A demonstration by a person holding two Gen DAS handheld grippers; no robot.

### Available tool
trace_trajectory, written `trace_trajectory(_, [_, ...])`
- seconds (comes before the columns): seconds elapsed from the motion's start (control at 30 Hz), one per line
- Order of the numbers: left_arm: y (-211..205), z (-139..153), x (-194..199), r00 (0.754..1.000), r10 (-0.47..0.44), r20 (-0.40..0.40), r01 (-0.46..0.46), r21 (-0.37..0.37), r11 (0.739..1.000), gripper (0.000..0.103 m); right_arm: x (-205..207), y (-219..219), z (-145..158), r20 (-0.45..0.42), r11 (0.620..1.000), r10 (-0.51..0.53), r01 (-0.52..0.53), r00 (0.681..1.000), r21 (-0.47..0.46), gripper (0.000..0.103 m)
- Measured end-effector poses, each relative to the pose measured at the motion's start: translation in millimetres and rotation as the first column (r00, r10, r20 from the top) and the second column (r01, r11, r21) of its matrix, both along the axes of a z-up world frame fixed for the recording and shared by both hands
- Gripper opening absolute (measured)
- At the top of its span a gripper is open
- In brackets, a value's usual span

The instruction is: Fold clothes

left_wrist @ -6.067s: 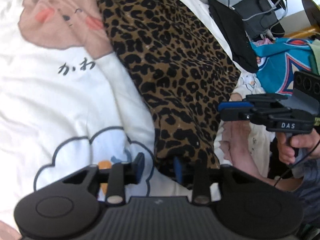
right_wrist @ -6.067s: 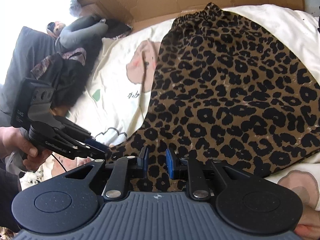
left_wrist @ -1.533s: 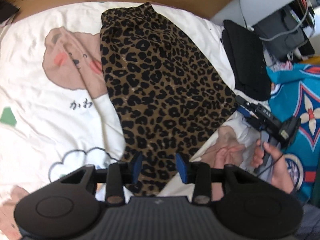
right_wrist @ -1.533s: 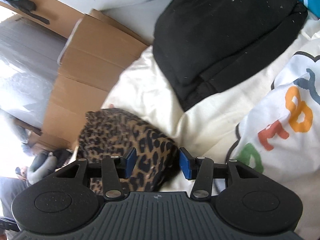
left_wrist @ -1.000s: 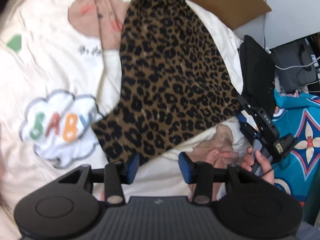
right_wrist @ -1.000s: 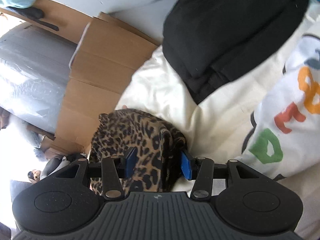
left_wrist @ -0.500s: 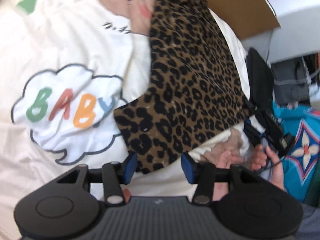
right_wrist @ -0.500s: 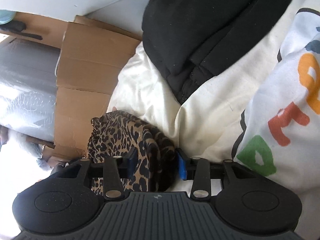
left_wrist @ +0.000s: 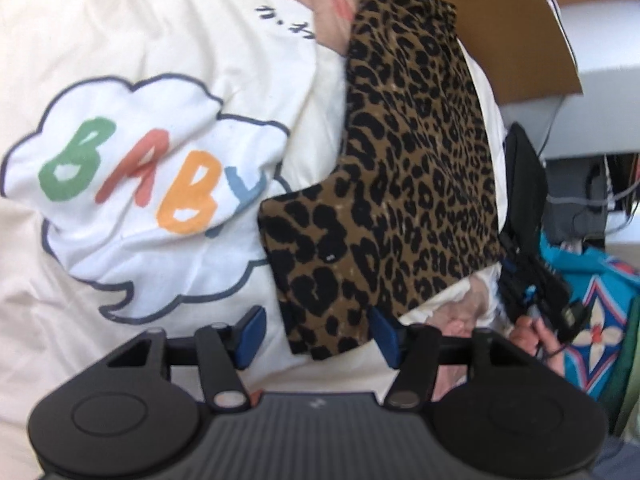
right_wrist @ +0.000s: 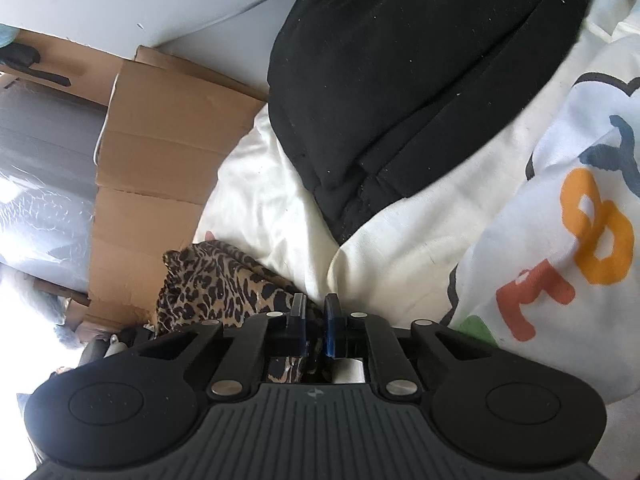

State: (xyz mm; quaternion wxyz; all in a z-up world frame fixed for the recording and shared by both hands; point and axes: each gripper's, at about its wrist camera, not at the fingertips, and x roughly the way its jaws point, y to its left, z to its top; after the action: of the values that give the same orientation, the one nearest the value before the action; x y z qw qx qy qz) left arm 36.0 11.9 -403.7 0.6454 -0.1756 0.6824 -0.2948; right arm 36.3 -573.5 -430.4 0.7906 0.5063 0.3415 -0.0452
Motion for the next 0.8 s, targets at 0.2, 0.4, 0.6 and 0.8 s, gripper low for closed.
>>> trace_trajectory(0.2, [18.1,-23.5,0.9,0.990,0.126,-0.067,-0.132,-0.113,0.985,0.064,-2.1,6.6,2.8,-0.029,0.999,0.039,-0.040,0.999,-0.025,0.022])
trace_trajectory(0.4, [36.1,-40.6,-0.4,0.965,0.210,-0.157,-0.243,-0.233,0.942,0.068,-7.7,8.7,-0.4,-0.027,1.000,0.028,-0.028,0.999,0.000,0.023])
trace_trajectory(0.6, [34.9,-29.7,0.3,0.957,0.188,-0.223,-0.253,-0.312,0.916,0.064,-9.5,9.5,-0.5,-0.017,1.000,0.016,-0.016,1.000,0.007,0.023])
trace_trajectory(0.8, [35.7,-26.9,-1.6,0.945,0.218,-0.243,-0.291,-0.322,0.901,0.064,-13.9,9.2,-4.0,0.002,1.000,0.002,-0.002,1.000,0.027,0.023])
